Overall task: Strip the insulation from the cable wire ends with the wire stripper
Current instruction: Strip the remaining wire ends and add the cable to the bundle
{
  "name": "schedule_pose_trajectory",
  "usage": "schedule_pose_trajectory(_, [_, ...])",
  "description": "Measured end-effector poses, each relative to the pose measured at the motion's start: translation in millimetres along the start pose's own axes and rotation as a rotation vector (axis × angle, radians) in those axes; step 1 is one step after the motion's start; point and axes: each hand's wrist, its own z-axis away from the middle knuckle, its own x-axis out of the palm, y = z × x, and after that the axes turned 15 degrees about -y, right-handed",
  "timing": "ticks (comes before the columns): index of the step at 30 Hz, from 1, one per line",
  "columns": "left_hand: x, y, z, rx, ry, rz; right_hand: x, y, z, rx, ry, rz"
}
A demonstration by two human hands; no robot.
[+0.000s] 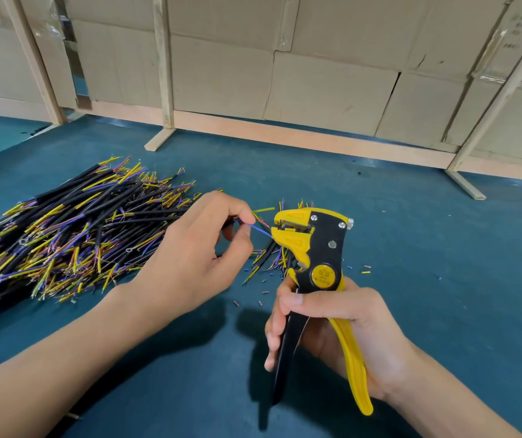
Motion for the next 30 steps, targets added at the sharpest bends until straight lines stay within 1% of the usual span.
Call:
schedule_pose_trajectory(7, [-2.5,1.6,-0.9,-0.025,0.069,0.055,0.1,3.4,-1.2,-0.010,-0.002,0.033])
schedule_pose_trajectory(14, [-3.2,1.1,-0.5,-0.015,0.038,0.087,-1.4,5.7,-2.7,-0.015,-0.014,0.027])
schedule_pose_trajectory(21, [-0.6,1.5,0.1,0.081,0.020,0.022,-2.1,4.5,-4.3,-0.011,0.027,0.007])
schedule_pose_trajectory(30, [0.5,2.1,-2.0,0.087,0.020,-0.079,-5.1,4.7,-3.0,0.053,0.052,-0.001])
